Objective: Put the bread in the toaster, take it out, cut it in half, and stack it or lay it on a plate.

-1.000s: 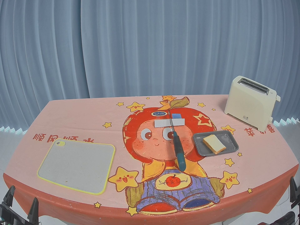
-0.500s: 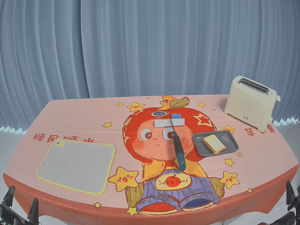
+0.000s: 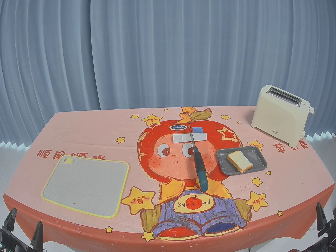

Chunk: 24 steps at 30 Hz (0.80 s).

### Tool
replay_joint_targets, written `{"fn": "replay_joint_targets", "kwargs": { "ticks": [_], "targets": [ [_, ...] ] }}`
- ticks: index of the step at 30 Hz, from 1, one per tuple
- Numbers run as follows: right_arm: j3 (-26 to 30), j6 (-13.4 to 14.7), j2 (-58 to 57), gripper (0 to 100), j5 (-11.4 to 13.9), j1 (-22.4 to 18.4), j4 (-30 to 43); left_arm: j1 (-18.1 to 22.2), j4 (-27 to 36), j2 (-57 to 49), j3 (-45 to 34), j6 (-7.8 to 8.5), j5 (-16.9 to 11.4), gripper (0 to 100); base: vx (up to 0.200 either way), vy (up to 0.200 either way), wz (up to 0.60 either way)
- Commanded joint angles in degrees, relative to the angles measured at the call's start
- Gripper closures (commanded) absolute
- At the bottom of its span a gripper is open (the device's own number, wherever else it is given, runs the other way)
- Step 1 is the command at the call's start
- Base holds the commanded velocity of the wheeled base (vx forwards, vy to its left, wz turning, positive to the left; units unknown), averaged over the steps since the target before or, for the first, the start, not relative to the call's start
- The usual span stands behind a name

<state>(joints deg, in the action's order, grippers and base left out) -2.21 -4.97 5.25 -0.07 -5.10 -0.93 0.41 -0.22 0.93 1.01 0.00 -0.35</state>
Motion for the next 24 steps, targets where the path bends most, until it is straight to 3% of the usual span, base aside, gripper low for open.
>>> {"fn": "replay_joint_targets", "kwargs": {
  "ticks": [1, 10, 24],
  "targets": [
    [1.85, 1.11, 0.11, 0, 1.3, 0.0, -1.62, 0.02, -0.04, -0.93, -1.01, 0.0, 0.0, 0, 0.0, 0.0, 0.0],
    [2.21, 5.85, 0.11, 0, 0.51, 0.09, 0.66, 0.02, -0.04, -0.93, -1.01, 0.0, 0.0, 0, 0.0, 0.0, 0.0],
    [2.21, 5.06, 0.11, 0, 1.57, 0.26, 0.66, 0.02, -0.04, -0.93, -1.01, 0.0, 0.0, 0, 0.0, 0.0, 0.0]
  ]
}}
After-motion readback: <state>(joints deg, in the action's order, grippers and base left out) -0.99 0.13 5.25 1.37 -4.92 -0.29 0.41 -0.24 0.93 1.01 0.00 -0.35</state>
